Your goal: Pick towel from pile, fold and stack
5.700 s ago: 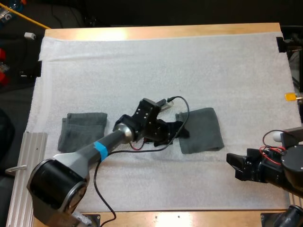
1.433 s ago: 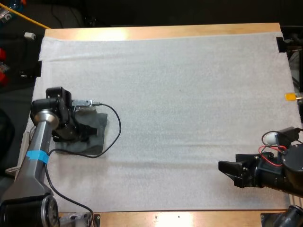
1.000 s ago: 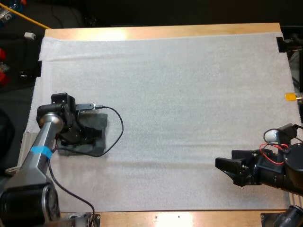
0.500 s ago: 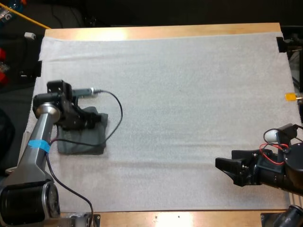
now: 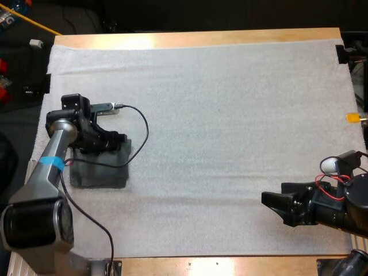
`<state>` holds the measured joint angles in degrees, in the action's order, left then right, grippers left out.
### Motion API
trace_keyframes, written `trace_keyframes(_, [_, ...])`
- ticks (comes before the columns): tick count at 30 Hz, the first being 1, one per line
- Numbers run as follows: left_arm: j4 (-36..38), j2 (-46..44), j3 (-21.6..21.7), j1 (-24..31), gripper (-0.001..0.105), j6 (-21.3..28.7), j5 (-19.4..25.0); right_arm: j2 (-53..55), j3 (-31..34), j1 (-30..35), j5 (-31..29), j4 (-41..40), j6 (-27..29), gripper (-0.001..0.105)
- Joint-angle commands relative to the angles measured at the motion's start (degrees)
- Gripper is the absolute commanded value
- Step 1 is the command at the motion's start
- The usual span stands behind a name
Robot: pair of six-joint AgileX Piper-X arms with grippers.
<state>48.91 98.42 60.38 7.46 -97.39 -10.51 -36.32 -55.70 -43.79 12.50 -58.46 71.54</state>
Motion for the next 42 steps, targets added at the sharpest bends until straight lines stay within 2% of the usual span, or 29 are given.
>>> trace_keyframes(1, [0.4,0.5,0.1,0.0,0.06,-0.7,-1.3,0.0,-0.3,0.1,0.6,0.4,0.3,0.062])
trace_keyframes(7, [1.6,-1.2,1.6,0.0,0.06,-0.7,-4.5,0.0,-0.3,0.1,0.6,0.4,0.3,0.062])
trace_keyframes(11, [3.7,-4.1,3.9,0.0,0.06,-0.5,-4.7,0.0,-0.3,0.1,0.6,0.4,0.3,0.062])
trace_keyframes(15, [5.3,-9.2,5.6,0.0,0.06,-0.2,-4.7,0.0,-0.3,0.1,0.6,0.4,0.3,0.062])
trace_keyframes(27, [9.5,-26.5,5.6,0.0,0.06,0.0,-4.3,0.0,-0.3,0.1,0.4,0.4,0.3,0.062])
trace_keyframes(35, [12.2,-34.4,5.6,-0.1,0.06,0.0,-4.3,-4.8,-0.2,0.3,-8.1,2.3,1.6,0.062])
trace_keyframes(42, [15.7,-38.7,5.6,-0.1,0.06,0.0,-4.6,-13.0,-0.2,0.3,-15.4,10.2,7.3,0.062])
